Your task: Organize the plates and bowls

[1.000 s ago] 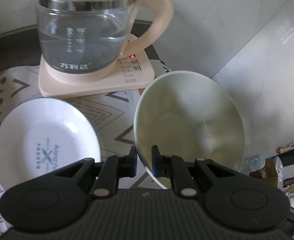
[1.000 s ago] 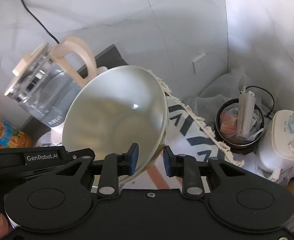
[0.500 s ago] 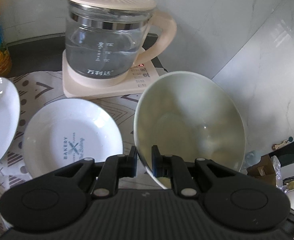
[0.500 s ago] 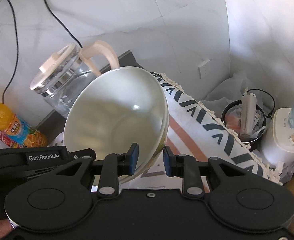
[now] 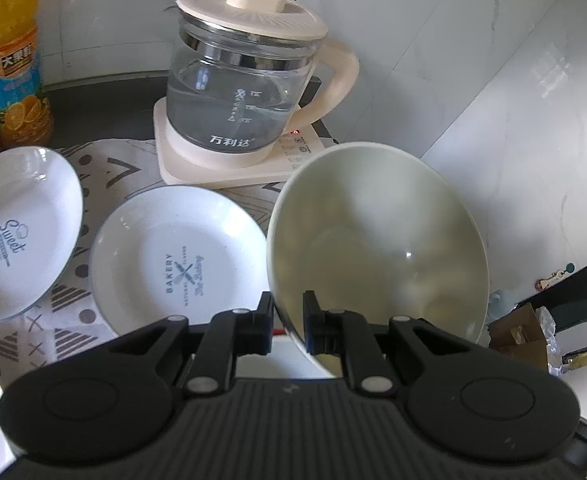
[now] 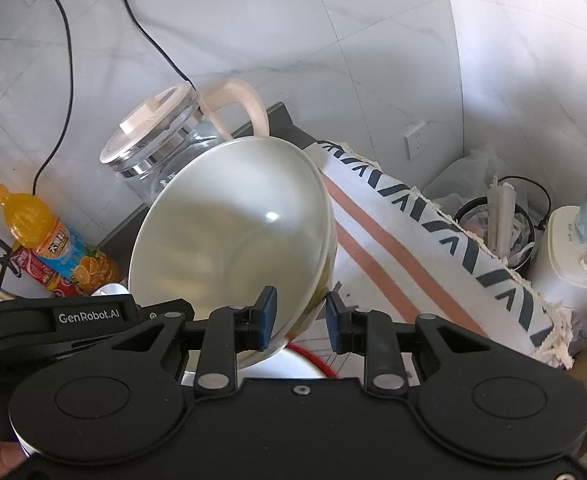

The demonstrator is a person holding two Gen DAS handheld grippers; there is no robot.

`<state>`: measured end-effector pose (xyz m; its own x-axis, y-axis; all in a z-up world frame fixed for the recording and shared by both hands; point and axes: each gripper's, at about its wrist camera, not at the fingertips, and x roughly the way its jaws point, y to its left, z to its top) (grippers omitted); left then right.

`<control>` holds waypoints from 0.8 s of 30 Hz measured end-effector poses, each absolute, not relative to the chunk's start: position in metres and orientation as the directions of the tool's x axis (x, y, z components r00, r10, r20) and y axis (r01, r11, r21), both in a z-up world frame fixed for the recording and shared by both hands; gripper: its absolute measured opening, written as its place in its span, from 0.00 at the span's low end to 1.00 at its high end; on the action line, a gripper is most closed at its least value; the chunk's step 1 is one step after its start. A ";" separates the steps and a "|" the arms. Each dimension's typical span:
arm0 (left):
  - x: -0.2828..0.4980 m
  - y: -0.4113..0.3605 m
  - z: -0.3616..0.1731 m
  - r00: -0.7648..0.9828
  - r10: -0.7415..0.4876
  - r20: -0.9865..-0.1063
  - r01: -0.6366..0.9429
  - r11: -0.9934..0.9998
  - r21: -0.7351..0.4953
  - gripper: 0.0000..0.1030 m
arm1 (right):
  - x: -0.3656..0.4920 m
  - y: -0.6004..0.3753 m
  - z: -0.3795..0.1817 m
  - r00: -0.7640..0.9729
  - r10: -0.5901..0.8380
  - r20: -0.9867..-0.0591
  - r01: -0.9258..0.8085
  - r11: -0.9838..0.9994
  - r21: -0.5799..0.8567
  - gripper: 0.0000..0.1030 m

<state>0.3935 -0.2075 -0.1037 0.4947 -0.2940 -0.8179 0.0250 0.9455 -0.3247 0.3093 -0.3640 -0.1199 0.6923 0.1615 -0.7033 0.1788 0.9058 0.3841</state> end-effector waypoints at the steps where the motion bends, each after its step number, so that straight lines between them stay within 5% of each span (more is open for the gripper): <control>1: 0.391 -0.206 -0.103 0.495 -0.296 -0.817 0.026 0.945 -0.327 0.12 | 0.306 -0.362 -0.119 0.695 0.158 -0.702 0.181 0.906 0.383 0.25; 24: 0.338 -0.183 -0.099 0.472 -0.344 -0.812 0.077 0.933 -0.350 0.13 | 0.251 -0.338 -0.112 0.695 0.127 -0.708 0.224 0.897 0.381 0.25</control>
<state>0.3378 -0.1834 -0.0987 0.4716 -0.3436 -0.8121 0.0767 0.9334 -0.3504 0.2514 -0.3376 -0.1124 0.6951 0.1270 -0.7076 0.2236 0.8972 0.3807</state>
